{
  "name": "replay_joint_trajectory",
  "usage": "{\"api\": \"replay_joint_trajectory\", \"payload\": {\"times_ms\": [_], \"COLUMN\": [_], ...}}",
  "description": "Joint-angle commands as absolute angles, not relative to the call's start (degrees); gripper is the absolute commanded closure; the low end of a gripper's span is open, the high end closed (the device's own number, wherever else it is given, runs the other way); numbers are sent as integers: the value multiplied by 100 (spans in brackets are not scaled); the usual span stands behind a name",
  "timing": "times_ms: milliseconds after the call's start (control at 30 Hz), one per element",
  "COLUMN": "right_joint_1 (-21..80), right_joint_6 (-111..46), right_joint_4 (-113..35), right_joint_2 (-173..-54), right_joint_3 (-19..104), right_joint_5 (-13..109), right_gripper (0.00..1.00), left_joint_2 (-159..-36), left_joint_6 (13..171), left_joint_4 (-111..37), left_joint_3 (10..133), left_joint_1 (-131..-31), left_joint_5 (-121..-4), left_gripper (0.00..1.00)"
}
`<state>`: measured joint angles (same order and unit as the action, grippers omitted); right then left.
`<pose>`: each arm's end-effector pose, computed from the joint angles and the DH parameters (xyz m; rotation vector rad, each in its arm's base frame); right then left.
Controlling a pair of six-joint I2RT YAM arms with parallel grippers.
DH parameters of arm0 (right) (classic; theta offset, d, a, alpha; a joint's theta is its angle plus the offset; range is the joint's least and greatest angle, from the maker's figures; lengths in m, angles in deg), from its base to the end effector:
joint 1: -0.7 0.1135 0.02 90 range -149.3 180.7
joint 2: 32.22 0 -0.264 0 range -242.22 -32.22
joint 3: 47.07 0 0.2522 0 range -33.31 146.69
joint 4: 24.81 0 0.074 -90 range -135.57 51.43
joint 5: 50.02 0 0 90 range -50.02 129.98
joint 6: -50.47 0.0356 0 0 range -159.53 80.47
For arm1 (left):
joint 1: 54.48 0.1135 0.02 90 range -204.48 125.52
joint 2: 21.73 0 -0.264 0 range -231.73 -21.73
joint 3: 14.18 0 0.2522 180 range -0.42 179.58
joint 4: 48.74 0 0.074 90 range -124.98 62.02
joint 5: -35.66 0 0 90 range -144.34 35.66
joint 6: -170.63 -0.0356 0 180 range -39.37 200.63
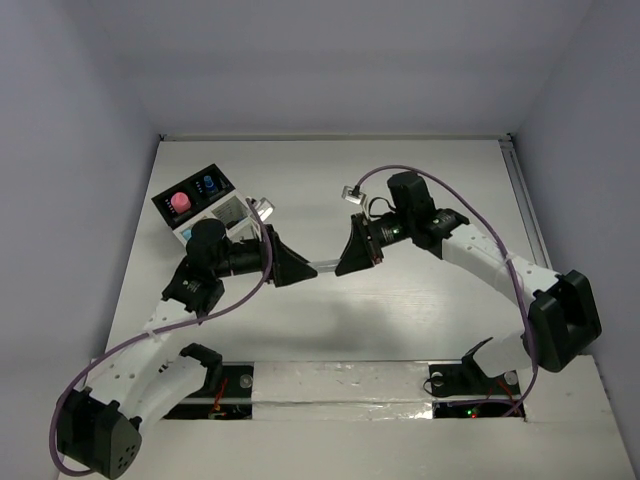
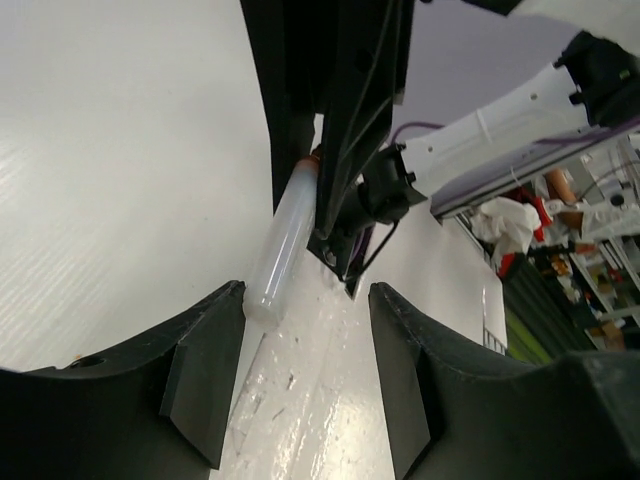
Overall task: Sort the stationery into containers
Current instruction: Pick up the pen from the center of the board.
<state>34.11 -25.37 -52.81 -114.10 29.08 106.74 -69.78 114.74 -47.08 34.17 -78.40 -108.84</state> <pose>0.2382 0.1963 0.3008 -1.0798 1.9453 1.7177 0.1623 -0.1037 0.3089 0.6681 1.6869 -1.4978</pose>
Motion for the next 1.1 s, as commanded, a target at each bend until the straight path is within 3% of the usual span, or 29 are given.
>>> {"api": "replay_joint_trajectory", "payload": {"times_ms": [0,433,600,733,767,933,967,1000,1067], "right_joint_1": [3462,4052,4175,4175,4236,4236,4236,4236,4236], "right_joint_6": [-2862,-3539,-3812,-3882,-4143,-4225,-4234,-4243,-4217], "right_joint_4": [-5939,-7152,-7575,-7741,-7994,-7997,-7988,-7953,-7848], "right_joint_2": [-11351,-12256,-12450,-12468,-12546,-12538,-12521,-12494,-12372], "right_joint_3": [3023,4138,4385,4429,4491,4526,4544,4553,4544], "right_joint_5": [11020,10924,10906,10793,10670,10572,10511,10476,10327], "right_gripper": [100,100,100,100,100,100,97,79,59], "left_joint_2": [-6840,-6928,-6989,-6990,-7077,-7174,-7174,-7174,-7183], "left_joint_6": [11139,10823,10551,10454,10375,10076,10006,9988,9988], "left_joint_4": [-4641,-4351,-4026,-3911,-3902,-3595,-3560,-3525,-3507], "left_joint_3": [3280,3148,3236,3280,3323,3473,3508,3517,3543], "left_joint_1": [-7848,-8480,-8814,-8920,-8981,-9104,-9104,-9104,-9104], "left_joint_5": [-11576,-11499,-11358,-11279,-11270,-11034,-10981,-10919,-10691], "left_gripper": [52,57,72,77,88,100,100,100,100]}}
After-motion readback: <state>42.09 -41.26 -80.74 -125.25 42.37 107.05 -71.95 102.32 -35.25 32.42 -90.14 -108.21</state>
